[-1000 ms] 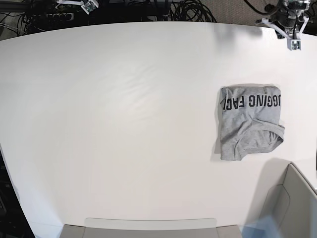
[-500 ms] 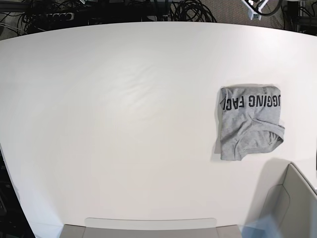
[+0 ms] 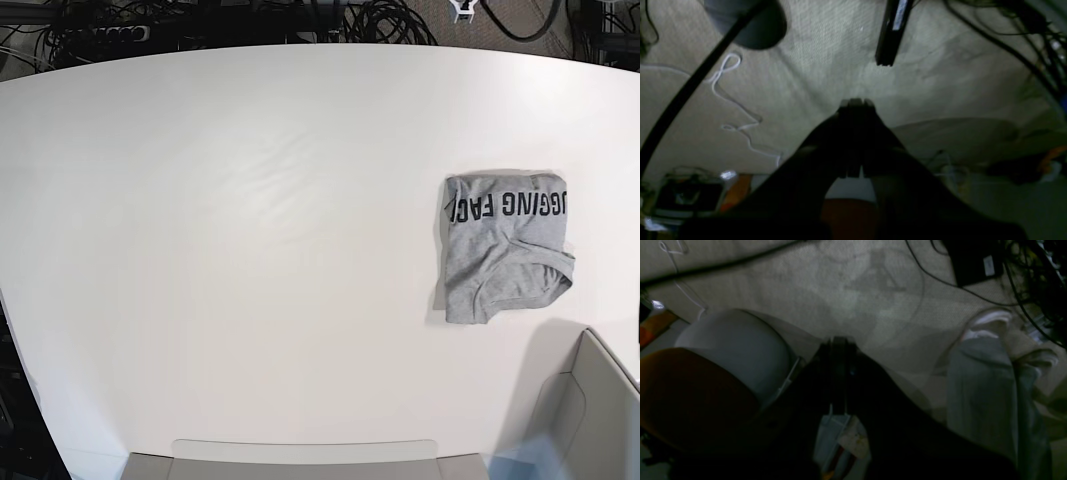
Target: Fold the T-shirt properly
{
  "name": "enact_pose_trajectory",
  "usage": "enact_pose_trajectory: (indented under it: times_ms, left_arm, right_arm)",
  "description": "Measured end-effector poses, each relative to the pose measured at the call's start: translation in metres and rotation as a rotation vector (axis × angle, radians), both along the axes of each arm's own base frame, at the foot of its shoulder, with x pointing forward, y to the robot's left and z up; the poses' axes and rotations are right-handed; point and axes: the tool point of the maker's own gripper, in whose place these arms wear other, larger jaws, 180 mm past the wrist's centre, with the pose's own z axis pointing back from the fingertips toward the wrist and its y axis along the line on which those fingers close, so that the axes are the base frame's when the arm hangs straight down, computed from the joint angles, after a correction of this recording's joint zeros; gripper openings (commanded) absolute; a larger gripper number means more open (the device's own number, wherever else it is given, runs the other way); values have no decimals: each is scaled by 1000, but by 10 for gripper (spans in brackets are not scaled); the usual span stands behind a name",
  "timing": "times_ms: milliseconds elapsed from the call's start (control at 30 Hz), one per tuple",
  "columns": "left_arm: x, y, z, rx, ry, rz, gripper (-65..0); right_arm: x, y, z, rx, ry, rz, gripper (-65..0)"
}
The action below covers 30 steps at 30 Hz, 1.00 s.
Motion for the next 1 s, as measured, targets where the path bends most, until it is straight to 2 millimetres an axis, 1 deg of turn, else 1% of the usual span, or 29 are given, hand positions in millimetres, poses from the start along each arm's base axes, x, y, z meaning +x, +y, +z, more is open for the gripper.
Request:
enact_pose_trajectory:
  times_ms: [100,200,267,300,367,433,467,533,600,633,767,900,1000]
  left_arm:
    - [2,1,-6,10,-11,1,-650]
    - [10,3,-9,16,-50,5,-650]
    - [10,6,-10,26,-73,11,-650]
    - [10,10,-11,35,-82,13,-650]
    - [4,20,-12,55,-76,16,-650]
    - [1,29,-14,85,-84,24,-650]
    - [-2,31,-15,91,-83,28,-650]
    - [1,34,-18,101,-107,36,-650]
    - [1,35,-22,112,-115,47,-650]
    - [5,34,-24,114,-139,54,-650]
    - [10,29,-29,126,-186,76,-650]
    - [10,26,-31,133,-205,82,-650]
    - [11,14,-33,116,-204,89,-650]
  right_arm:
    - [9,1,-11,11,-8,9,-650]
    - [6,2,-23,20,11,40,-650]
    - [1,0,-30,20,28,53,-650]
    - [4,0,-33,28,12,41,-650]
    - [4,-8,-36,19,9,54,-650]
    - [13,-10,-38,36,-40,42,-650]
    - [17,-8,-39,54,-68,40,-650]
    - [23,-1,-41,89,-121,22,-650]
    - [26,5,-43,114,-147,16,-650]
    - [26,7,-44,125,-156,21,-650]
    - [24,7,-45,144,-143,88,-650]
    - [23,17,-46,189,-120,195,-650]
    - [11,21,-45,213,-87,261,-650]
